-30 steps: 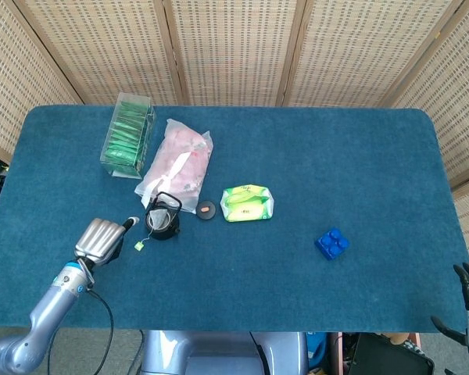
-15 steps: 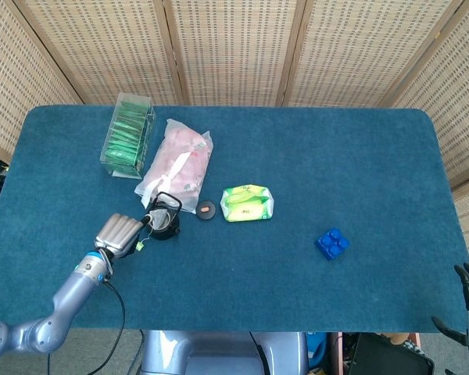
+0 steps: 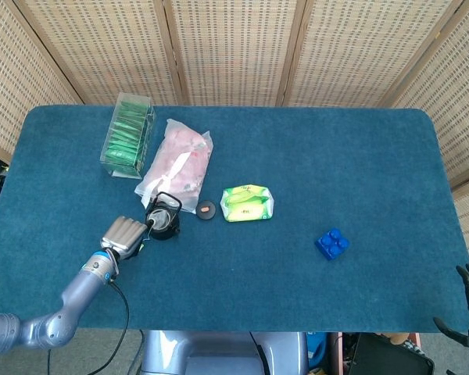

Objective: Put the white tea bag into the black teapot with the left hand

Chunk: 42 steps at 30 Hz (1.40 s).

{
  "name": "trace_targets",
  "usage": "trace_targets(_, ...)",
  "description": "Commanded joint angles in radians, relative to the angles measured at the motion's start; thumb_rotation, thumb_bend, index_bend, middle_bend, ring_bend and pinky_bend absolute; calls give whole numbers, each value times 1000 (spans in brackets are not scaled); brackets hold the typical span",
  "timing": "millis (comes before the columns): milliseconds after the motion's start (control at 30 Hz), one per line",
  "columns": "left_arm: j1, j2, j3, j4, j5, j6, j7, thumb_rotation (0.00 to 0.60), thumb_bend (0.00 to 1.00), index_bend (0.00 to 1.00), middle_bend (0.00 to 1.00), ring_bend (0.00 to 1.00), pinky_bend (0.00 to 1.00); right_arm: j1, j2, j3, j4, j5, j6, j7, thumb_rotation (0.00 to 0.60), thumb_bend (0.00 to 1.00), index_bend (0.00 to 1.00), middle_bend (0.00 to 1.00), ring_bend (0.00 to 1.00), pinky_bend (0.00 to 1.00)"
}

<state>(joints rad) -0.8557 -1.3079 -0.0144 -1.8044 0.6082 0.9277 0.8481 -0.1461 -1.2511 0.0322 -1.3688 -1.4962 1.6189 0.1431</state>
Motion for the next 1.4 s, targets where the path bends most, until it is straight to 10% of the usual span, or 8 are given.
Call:
trace_targets(33, -13, -6, 10, 4, -19, 3, 7, 600, 859, 147, 793, 703, 679, 0, 0, 1, 0, 2, -1, 0, 600, 0, 107, 142, 0, 64)
trace_targets(1400, -61, -32, 51, 18, 9, 59, -85, 600, 859, 140, 769, 702, 678, -12, -1, -1, -7, 7, 1, -7, 600, 0, 107, 142, 0, 64)
